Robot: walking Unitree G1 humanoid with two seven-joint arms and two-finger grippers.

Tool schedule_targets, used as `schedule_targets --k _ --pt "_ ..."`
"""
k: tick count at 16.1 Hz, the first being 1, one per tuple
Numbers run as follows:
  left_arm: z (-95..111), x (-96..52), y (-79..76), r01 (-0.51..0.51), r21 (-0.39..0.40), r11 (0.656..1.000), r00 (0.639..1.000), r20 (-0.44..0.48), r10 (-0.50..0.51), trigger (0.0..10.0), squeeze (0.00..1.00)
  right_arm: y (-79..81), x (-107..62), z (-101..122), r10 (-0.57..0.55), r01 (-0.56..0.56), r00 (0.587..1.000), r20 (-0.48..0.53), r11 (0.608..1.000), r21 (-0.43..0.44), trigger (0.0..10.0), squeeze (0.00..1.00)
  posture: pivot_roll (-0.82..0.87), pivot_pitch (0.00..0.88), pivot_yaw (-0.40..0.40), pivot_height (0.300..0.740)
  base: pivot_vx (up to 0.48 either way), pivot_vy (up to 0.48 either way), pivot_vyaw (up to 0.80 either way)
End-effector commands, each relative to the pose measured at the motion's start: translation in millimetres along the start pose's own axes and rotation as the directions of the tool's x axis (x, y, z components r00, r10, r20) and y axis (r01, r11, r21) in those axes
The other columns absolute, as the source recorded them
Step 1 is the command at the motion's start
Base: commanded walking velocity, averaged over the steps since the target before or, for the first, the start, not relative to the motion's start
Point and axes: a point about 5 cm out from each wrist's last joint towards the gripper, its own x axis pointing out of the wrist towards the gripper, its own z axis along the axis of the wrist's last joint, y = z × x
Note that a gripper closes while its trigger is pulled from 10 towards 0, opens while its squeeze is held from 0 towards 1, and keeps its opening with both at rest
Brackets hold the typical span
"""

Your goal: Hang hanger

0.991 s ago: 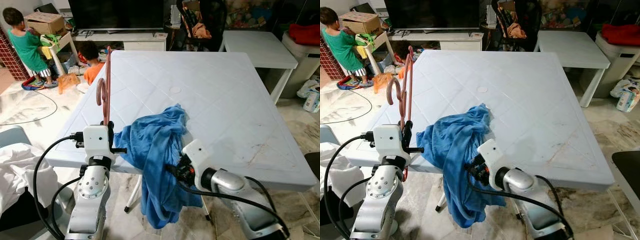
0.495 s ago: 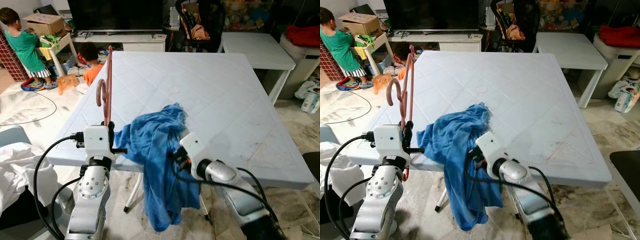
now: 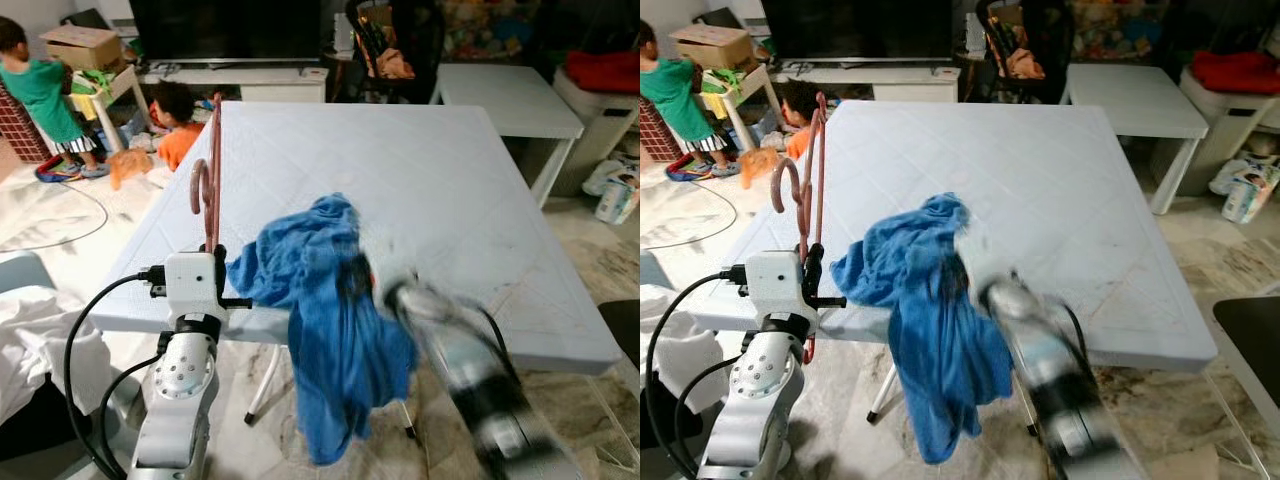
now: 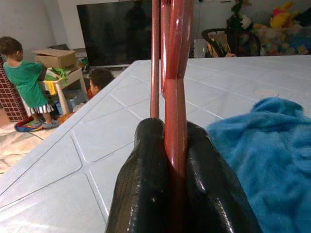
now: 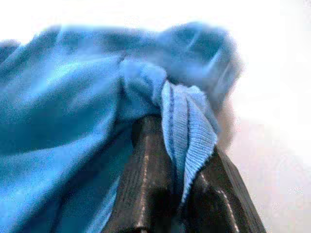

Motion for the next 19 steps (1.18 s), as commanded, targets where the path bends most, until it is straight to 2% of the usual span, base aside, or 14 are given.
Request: schedule_targets --k 1,3,5,7,9,10,11,13,14,15,16,17,18,19 --pt "3.7 1.1 -0.5 -0.003 0.007 1.000 1.000 0.011 0.003 10.0 0.00 -7.0 6.9 30.0 -0.062 0.058 0.993 0.099 0.997 0.044 0.0 0.00 -0.03 0.000 0.002 0.740 0.000 0.000 0.00" --pt "3.5 -1.2 2.1 -0.012 0.011 1.000 1.000 0.011 0.012 10.0 0.00 -17.8 20.5 90.7 -0.167 0.141 0.961 0.222 0.982 0.129 0.0 0.00 -0.01 0.000 -0.009 0.740 0.000 0.000 0.00" --pt "3.5 -2.6 6.1 -0.026 0.020 0.999 1.000 0.012 0.026 10.0 0.00 -30.5 18.4 132.4 -0.248 0.196 0.920 0.304 0.962 0.191 0.0 0.00 0.01 0.000 -0.022 0.740 0.000 0.000 0.00" --pt "5.5 -2.9 11.9 -0.062 0.024 0.998 0.998 0.021 0.062 10.0 0.00 -54.3 -2.3 192.1 -0.358 0.259 0.796 0.488 0.930 0.261 0.0 0.00 0.02 0.000 -0.041 0.740 0.000 0.000 0.00" --pt "4.9 -4.7 12.6 -0.076 0.023 0.997 0.997 0.020 0.076 10.0 0.00 -70.3 -23.3 224.2 -0.433 0.314 0.660 0.614 0.901 0.298 0.0 0.00 0.02 0.000 -0.046 0.740 0.000 0.000 0.00" --pt "4.0 -5.8 11.6 -0.076 0.022 0.997 0.997 0.017 0.075 10.0 0.00 -75.6 -29.1 229.8 -0.459 0.357 0.616 0.640 0.887 0.292 0.0 0.00 0.02 0.000 -0.046 0.740 0.000 0.000 0.00" --pt "3.2 -6.8 9.4 -0.074 0.020 0.997 0.997 0.014 0.073 10.0 0.00 -80.9 -29.1 224.0 -0.488 0.396 0.606 0.629 0.870 0.293 0.0 0.00 0.02 0.000 -0.043 0.740 0.000 0.000 0.00" --pt "3.5 -6.7 7.2 -0.061 0.019 0.998 0.998 0.011 0.061 10.0 0.00 -84.1 -14.2 185.2 -0.516 0.485 0.676 0.526 0.849 0.209 0.0 0.00 0.01 0.000 -0.034 0.740 0.000 0.000 0.00" --pt "3.7 -6.2 7.5 -0.059 0.019 0.998 0.998 0.011 0.059 10.0 0.00 -84.4 -7.8 166.4 -0.521 0.508 0.713 0.468 0.845 0.167 3.7 0.00 0.01 0.000 -0.031 0.740 0.000 0.000 0.00" --pt "3.9 -5.7 7.9 -0.059 0.020 0.998 0.998 0.011 0.059 10.0 0.00 -84.2 -4.4 155.9 -0.519 0.512 0.737 0.432 0.847 0.145 4.9 0.00 0.01 0.000 -0.025 0.740 0.000 0.000 0.00" --pt "4.2 -4.8 8.5 -0.057 0.021 0.998 0.998 0.012 0.057 10.0 0.00 -81.4 4.0 128.9 -0.493 0.497 0.805 0.328 0.864 0.079 10.0 0.00 0.01 0.000 -0.022 0.740 0.000 0.000 0.00" --pt "4.4 -3.3 8.0 -0.053 0.023 0.998 0.999 0.013 0.052 10.0 0.00 -75.8 11.7 93.9 -0.415 0.407 0.887 0.202 0.910 0.083 10.0 1.00 0.01 0.000 -0.018 0.740 0.000 0.000 0.00" --pt "4.4 -3.0 7.9 -0.051 0.023 0.998 0.999 0.013 0.051 10.0 0.00 -74.7 12.4 88.8 -0.398 0.390 0.898 0.187 0.917 0.082 10.0 1.00 0.00 0.000 -0.017 0.740 0.000 0.000 0.00" --pt "4.3 -2.8 5.9 -0.045 0.021 0.999 0.999 0.011 0.044 10.0 0.00 -71.2 14.4 62.7 -0.331 0.332 0.938 0.105 0.943 0.009 10.0 1.00 0.00 0.000 -0.013 0.740 0.000 0.000 0.00"
